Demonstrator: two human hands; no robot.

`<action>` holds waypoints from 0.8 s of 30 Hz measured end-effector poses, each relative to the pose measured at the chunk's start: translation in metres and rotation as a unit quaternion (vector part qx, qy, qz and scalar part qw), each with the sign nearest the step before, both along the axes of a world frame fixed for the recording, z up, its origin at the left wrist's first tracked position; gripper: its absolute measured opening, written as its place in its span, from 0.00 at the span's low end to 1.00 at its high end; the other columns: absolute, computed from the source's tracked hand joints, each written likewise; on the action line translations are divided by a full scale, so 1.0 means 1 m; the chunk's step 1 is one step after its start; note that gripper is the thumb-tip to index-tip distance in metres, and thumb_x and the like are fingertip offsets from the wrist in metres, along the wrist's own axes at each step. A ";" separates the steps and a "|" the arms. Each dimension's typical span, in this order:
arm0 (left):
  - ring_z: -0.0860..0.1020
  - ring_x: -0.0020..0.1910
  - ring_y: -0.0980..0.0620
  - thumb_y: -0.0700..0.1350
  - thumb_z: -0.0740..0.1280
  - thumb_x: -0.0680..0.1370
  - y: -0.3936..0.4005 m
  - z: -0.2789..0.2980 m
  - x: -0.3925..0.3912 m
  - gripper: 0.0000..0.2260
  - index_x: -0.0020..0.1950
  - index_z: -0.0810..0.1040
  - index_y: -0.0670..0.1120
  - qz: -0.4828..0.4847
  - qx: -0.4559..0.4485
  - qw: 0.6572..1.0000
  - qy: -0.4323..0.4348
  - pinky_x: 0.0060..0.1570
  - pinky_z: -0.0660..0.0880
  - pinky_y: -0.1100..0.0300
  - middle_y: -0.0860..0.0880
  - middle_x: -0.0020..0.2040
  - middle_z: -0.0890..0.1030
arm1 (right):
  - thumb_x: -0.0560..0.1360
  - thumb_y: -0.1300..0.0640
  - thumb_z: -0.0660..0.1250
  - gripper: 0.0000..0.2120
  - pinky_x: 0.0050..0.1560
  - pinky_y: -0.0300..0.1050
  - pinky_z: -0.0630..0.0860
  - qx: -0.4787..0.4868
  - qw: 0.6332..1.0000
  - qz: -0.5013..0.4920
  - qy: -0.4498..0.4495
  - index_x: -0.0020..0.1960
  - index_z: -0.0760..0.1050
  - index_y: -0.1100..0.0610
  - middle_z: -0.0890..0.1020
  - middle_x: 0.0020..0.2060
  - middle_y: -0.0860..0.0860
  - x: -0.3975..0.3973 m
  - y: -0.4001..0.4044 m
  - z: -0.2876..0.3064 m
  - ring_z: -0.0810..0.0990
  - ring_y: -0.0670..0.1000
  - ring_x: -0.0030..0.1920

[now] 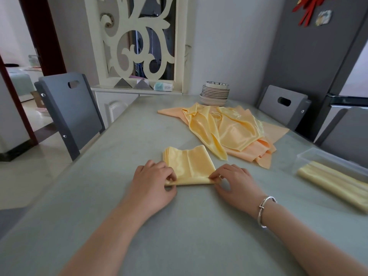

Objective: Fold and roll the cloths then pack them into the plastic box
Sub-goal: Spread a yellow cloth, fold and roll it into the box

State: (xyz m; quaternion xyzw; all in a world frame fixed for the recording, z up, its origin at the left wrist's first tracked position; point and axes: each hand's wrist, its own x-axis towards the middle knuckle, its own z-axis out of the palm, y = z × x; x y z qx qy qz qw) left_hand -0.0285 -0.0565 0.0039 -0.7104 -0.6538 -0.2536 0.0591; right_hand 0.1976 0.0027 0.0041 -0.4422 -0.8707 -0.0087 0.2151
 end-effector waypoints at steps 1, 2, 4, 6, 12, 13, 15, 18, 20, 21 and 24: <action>0.68 0.53 0.55 0.51 0.65 0.73 0.000 0.000 0.000 0.07 0.50 0.77 0.57 0.002 -0.005 1.000 -0.002 0.49 0.59 0.61 0.59 0.48 0.75 | 0.75 0.53 0.63 0.11 0.59 0.37 0.60 -0.016 1.000 -0.010 0.004 0.57 0.75 0.46 0.76 0.54 0.40 -0.001 0.001 0.000 0.71 0.43 0.58; 0.69 0.53 0.55 0.50 0.65 0.73 0.001 0.000 0.000 0.07 0.50 0.77 0.57 0.004 -0.007 1.000 -0.004 0.48 0.59 0.61 0.59 0.48 0.75 | 0.75 0.54 0.63 0.11 0.58 0.38 0.61 -0.024 1.000 -0.018 0.005 0.56 0.75 0.46 0.76 0.54 0.41 -0.003 0.002 0.000 0.71 0.44 0.58; 0.69 0.52 0.55 0.48 0.66 0.72 0.003 -0.001 -0.001 0.07 0.49 0.77 0.56 0.008 -0.004 1.000 -0.010 0.47 0.59 0.61 0.59 0.48 0.75 | 0.75 0.56 0.62 0.11 0.56 0.39 0.61 -0.029 0.999 -0.033 0.005 0.56 0.75 0.47 0.76 0.54 0.42 -0.006 0.005 -0.001 0.71 0.45 0.58; 0.70 0.50 0.54 0.46 0.66 0.73 0.005 -0.003 -0.002 0.05 0.47 0.78 0.55 0.013 0.002 0.999 -0.034 0.46 0.61 0.60 0.59 0.47 0.76 | 0.74 0.58 0.62 0.11 0.54 0.39 0.61 -0.033 0.998 -0.050 0.008 0.56 0.75 0.49 0.76 0.53 0.43 -0.008 0.006 -0.002 0.71 0.46 0.58; 0.74 0.38 0.56 0.48 0.71 0.73 0.010 -0.008 -0.007 0.04 0.40 0.77 0.55 0.029 -0.037 0.971 -0.234 0.43 0.70 0.59 0.59 0.38 0.78 | 0.75 0.53 0.64 0.03 0.42 0.38 0.68 -0.110 0.984 -0.059 0.129 0.46 0.77 0.49 0.76 0.39 0.39 -0.002 0.005 0.000 0.74 0.46 0.46; 0.76 0.39 0.57 0.48 0.71 0.73 0.010 -0.009 -0.007 0.04 0.40 0.77 0.54 0.033 -0.049 0.965 -0.254 0.43 0.71 0.60 0.58 0.37 0.78 | 0.75 0.53 0.65 0.03 0.39 0.36 0.66 -0.123 0.979 -0.061 0.148 0.45 0.77 0.49 0.77 0.38 0.40 -0.001 0.004 -0.001 0.74 0.45 0.45; 0.77 0.41 0.57 0.49 0.71 0.72 0.011 -0.010 -0.006 0.04 0.40 0.77 0.55 0.045 -0.063 0.961 -0.267 0.45 0.73 0.59 0.58 0.37 0.78 | 0.74 0.52 0.65 0.01 0.38 0.36 0.64 -0.129 0.974 -0.066 0.175 0.45 0.75 0.49 0.77 0.38 0.40 -0.001 0.005 -0.001 0.73 0.44 0.44; 0.77 0.41 0.56 0.49 0.71 0.72 0.011 -0.011 -0.002 0.07 0.38 0.74 0.55 0.064 -0.054 0.963 -0.255 0.46 0.74 0.56 0.57 0.36 0.78 | 0.75 0.50 0.64 0.04 0.46 0.41 0.63 -0.099 0.983 -0.083 0.131 0.48 0.72 0.49 0.76 0.40 0.41 -0.006 0.006 -0.003 0.70 0.45 0.47; 0.77 0.41 0.54 0.48 0.71 0.71 0.011 -0.010 0.000 0.09 0.38 0.71 0.54 0.072 -0.042 0.970 -0.229 0.46 0.73 0.55 0.56 0.34 0.77 | 0.76 0.49 0.63 0.06 0.48 0.42 0.61 -0.060 0.990 -0.094 0.081 0.50 0.69 0.48 0.75 0.43 0.42 -0.010 0.007 -0.005 0.68 0.47 0.50; 0.76 0.41 0.53 0.48 0.72 0.71 0.010 -0.010 0.001 0.10 0.38 0.70 0.54 0.074 -0.035 0.973 -0.215 0.46 0.72 0.54 0.56 0.34 0.77 | 0.76 0.48 0.63 0.07 0.49 0.42 0.61 -0.038 0.992 -0.097 0.067 0.52 0.67 0.48 0.74 0.45 0.43 -0.011 0.007 -0.005 0.68 0.48 0.51; 0.73 0.44 0.53 0.48 0.72 0.71 0.008 -0.006 0.001 0.10 0.41 0.70 0.54 0.075 -0.002 0.982 -0.173 0.44 0.66 0.57 0.56 0.37 0.74 | 0.75 0.50 0.64 0.11 0.54 0.43 0.62 0.028 0.994 -0.093 0.039 0.56 0.68 0.48 0.71 0.51 0.45 -0.010 0.008 -0.004 0.66 0.49 0.55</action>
